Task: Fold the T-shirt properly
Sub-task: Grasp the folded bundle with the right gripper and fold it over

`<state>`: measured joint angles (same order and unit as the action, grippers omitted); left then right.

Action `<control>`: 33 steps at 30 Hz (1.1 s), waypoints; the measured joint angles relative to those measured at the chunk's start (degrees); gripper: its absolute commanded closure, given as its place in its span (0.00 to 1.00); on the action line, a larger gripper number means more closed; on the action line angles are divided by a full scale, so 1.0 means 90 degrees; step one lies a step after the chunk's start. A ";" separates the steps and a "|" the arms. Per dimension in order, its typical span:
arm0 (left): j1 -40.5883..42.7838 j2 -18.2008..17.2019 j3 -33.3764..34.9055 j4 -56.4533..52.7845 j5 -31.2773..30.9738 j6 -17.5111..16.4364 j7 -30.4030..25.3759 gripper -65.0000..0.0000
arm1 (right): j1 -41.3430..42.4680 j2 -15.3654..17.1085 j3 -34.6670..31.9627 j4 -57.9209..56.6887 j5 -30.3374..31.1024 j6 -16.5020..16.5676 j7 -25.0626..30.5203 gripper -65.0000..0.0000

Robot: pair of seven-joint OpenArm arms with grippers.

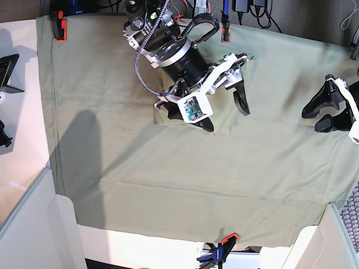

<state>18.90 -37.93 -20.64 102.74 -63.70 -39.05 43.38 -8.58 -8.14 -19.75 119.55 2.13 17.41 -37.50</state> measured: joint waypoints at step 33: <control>-0.0002 0.0000 0.0000 0.0000 -0.0002 0.0000 0.0022 0.38 | -0.0945 0.0906 0.0267 -0.1044 0.1569 0.0347 -0.0690 1.00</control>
<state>18.87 -37.93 -20.64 102.74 -63.72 -39.05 43.57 -17.08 0.01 -17.34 110.15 16.25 20.53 -43.70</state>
